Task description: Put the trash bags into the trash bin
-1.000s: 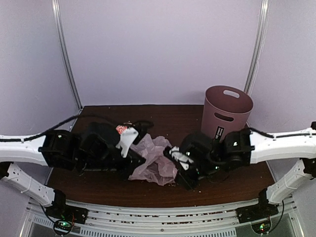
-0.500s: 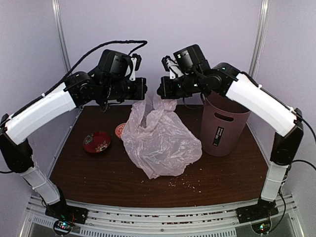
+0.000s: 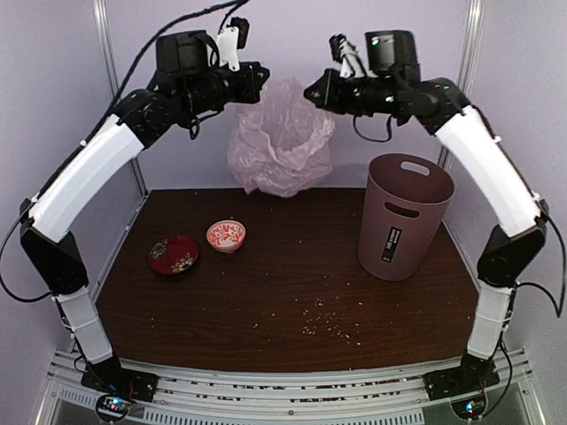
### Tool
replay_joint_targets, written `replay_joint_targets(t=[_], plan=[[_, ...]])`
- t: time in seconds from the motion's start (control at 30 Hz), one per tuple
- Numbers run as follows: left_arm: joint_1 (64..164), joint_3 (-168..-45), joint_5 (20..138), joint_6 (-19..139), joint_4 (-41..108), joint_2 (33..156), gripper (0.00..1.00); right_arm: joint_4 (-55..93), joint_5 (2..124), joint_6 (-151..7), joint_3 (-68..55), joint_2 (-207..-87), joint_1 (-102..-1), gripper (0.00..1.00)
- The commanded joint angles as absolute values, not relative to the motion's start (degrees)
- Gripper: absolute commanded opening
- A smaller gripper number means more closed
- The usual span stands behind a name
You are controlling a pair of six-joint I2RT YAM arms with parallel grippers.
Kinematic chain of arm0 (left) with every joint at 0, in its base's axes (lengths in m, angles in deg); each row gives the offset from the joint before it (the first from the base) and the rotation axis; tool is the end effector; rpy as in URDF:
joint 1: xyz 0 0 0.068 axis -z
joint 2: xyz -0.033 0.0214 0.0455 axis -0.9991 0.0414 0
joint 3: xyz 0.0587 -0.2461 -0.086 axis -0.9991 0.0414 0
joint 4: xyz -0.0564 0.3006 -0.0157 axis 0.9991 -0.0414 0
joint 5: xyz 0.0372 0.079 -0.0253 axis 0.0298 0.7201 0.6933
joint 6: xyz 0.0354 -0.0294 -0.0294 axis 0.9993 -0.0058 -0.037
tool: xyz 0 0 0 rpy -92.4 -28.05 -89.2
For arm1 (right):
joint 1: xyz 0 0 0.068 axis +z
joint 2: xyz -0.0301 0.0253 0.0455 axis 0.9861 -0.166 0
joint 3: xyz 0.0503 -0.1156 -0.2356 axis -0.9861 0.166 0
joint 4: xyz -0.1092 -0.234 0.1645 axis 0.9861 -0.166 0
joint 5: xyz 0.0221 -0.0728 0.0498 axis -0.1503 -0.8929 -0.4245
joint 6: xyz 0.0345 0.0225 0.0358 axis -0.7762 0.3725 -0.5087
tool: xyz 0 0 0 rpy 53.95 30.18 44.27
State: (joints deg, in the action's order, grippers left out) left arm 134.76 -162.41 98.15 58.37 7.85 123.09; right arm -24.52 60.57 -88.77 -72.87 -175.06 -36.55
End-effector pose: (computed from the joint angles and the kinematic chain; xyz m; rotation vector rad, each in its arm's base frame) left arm 0.2985 -0.3114 0.5431 0.3069 1.5639 -0.6843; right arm 0.3052 0.2979 0.5437 -0.3925 1.8256 0.9091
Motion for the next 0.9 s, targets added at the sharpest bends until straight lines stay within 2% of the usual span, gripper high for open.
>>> replay_joint_targets(t=[0.0,0.07,0.17,0.23,0.3,0.37,0.47,0.67,0.87], plan=[[143.6,-151.8,97.1,74.0,23.4,110.2,0.00,-19.9,60.6,-80.9,-66.0,-163.4,-31.6,0.00],[144.5,-135.8,97.8,71.4,24.1,105.2,0.00,-18.4,57.9,-77.3,-49.5,-158.8,-29.6,0.00],[144.6,-102.9,97.1,61.6,29.8,98.8,0.00,-9.7,53.0,-78.3,-16.6,-153.4,-29.1,0.00],[146.5,-90.9,93.5,55.1,28.2,97.0,0.00,-10.4,57.9,-80.0,-3.3,-154.4,-29.1,0.00],[152.8,-88.6,95.9,51.4,24.9,93.8,0.00,-14.6,64.4,-82.6,2.0,-152.8,-25.6,0.00],[158.9,-88.5,99.9,49.7,24.6,90.0,0.00,-13.4,64.4,-85.5,6.6,-145.9,-18.5,0.00],[160.7,-91.7,101.3,46.8,21.4,88.5,0.00,-11.1,61.7,-91.8,9.6,-136.9,-12.8,0.00],[160.8,-96.9,104.1,48.0,18.8,90.4,0.00,-14.8,59.2,-90.6,3.1,-133.8,-13.3,0.00],[160.3,-106.2,112.4,44.9,12.9,95.1,0.00,-15.6,54.6,-93.4,-7.4,-139.9,-18.6,0.00]])
